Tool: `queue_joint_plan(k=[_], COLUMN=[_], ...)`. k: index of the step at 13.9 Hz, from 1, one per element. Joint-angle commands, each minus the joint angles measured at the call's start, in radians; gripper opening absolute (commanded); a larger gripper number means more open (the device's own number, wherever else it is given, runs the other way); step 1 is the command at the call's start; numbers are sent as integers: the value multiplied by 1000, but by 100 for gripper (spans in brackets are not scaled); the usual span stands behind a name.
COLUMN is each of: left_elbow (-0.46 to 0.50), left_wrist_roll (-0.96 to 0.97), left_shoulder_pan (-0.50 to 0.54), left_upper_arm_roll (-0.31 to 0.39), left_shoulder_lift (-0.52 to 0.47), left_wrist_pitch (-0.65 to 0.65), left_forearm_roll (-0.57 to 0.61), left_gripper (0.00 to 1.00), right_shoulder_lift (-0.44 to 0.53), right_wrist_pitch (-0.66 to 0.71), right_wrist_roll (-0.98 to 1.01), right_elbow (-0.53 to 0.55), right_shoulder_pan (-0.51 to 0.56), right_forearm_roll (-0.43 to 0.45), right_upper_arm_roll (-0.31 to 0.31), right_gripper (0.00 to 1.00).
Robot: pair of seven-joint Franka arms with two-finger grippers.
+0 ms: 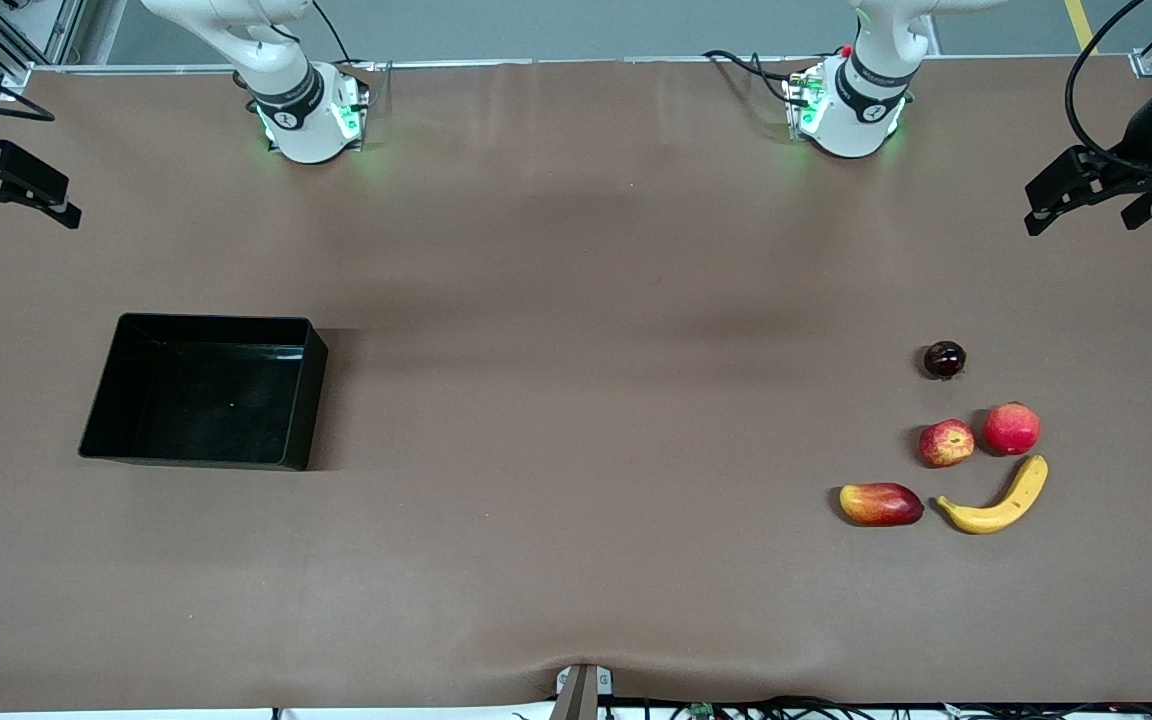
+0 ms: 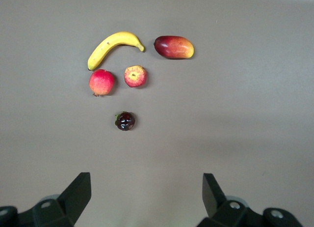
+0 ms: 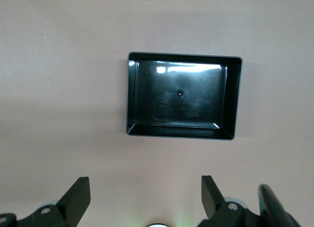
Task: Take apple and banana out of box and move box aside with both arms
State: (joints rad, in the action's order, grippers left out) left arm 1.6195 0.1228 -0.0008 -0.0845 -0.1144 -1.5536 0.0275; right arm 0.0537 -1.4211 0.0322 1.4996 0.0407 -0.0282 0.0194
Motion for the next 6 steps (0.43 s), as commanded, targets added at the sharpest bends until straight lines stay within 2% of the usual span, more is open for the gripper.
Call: queue_joint_plan(k=[1, 6], left_elbow=[-29, -29], left_wrist_roll=[-15, -3], left_shoulder_pan=[1, 2], left_upper_arm_roll=[5, 5], left_shoulder_lift=[12, 12], left_wrist_pitch=[24, 30], left_forearm_roll=[-24, -24], left_gripper=[100, 100], right_shoulder_lift=[12, 12], right_wrist_pitch=[-9, -7], right_wrist_roll=[18, 49], right_elbow=[11, 13], right_shoulder_pan=[8, 11], right_forearm_roll=[13, 13], right_upper_arm_roll=[8, 8], right_gripper=[100, 100])
